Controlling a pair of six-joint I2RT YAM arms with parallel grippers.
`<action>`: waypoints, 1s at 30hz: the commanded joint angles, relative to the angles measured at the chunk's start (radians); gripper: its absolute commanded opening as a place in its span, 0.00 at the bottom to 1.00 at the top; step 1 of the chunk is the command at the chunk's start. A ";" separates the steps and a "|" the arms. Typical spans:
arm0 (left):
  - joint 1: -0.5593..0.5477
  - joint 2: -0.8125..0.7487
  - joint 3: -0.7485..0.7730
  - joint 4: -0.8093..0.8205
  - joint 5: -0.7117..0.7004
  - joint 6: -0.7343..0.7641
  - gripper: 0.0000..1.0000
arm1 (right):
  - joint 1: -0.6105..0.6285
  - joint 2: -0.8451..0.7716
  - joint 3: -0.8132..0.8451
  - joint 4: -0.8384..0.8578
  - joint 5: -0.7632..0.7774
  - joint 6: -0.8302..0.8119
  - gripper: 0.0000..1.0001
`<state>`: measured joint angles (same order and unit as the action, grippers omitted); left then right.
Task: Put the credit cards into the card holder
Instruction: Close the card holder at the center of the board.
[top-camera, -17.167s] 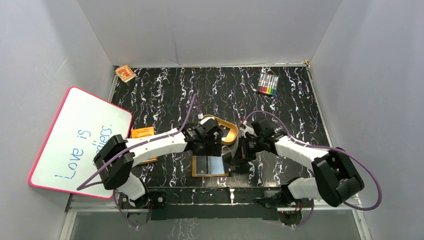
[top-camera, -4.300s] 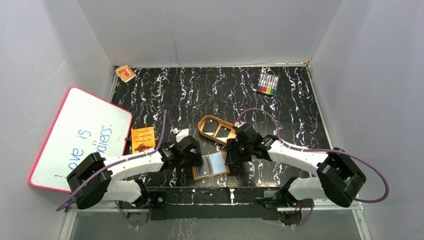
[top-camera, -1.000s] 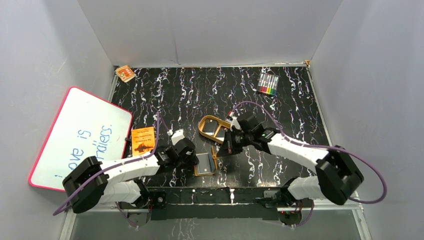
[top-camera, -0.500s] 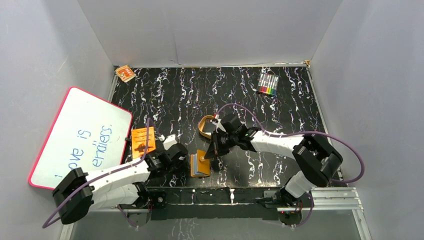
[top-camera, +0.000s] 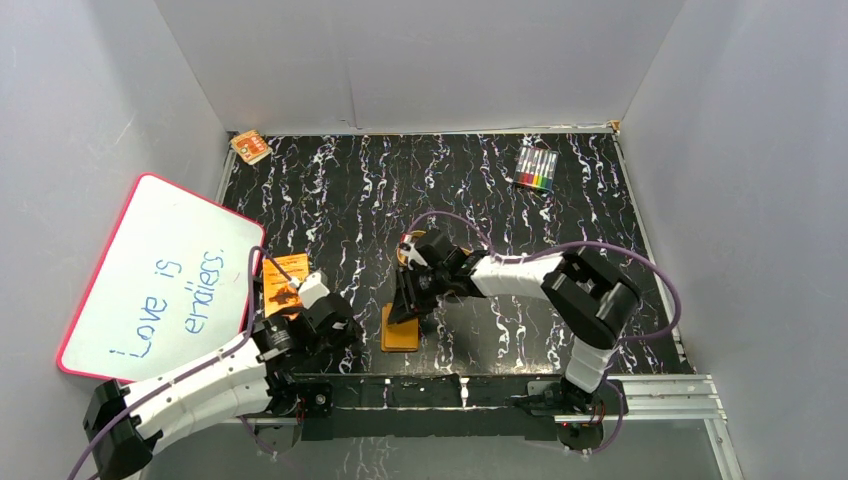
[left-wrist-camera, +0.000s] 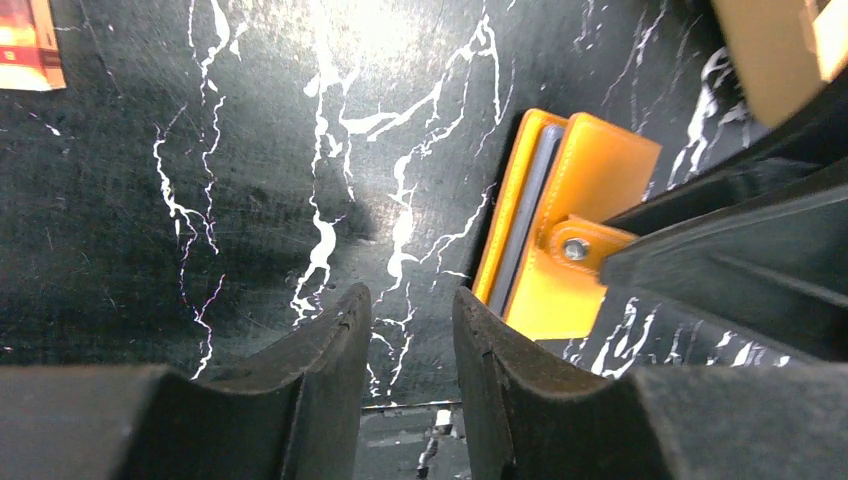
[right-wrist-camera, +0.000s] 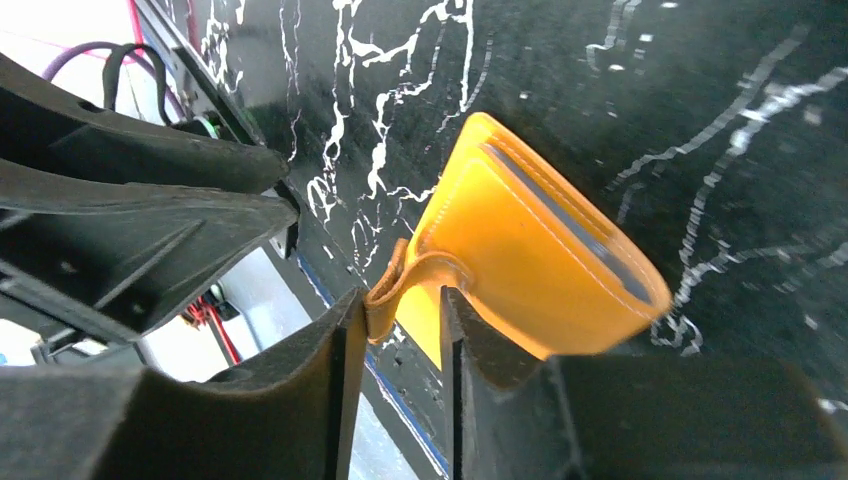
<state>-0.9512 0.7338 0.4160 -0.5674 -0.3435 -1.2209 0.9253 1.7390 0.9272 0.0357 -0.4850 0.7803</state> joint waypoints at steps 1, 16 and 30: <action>0.001 -0.079 0.020 -0.059 -0.089 -0.049 0.36 | 0.037 0.043 0.076 0.008 -0.062 -0.041 0.46; 0.002 -0.094 0.083 0.081 -0.077 -0.005 0.49 | 0.059 -0.079 -0.011 0.105 -0.035 -0.040 0.86; 0.003 -0.042 0.118 0.107 -0.092 0.054 0.68 | 0.049 -0.392 -0.150 -0.145 0.216 -0.059 0.68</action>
<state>-0.9508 0.6598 0.4854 -0.4931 -0.4042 -1.2118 0.9802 1.4120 0.8459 -0.0090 -0.4038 0.7296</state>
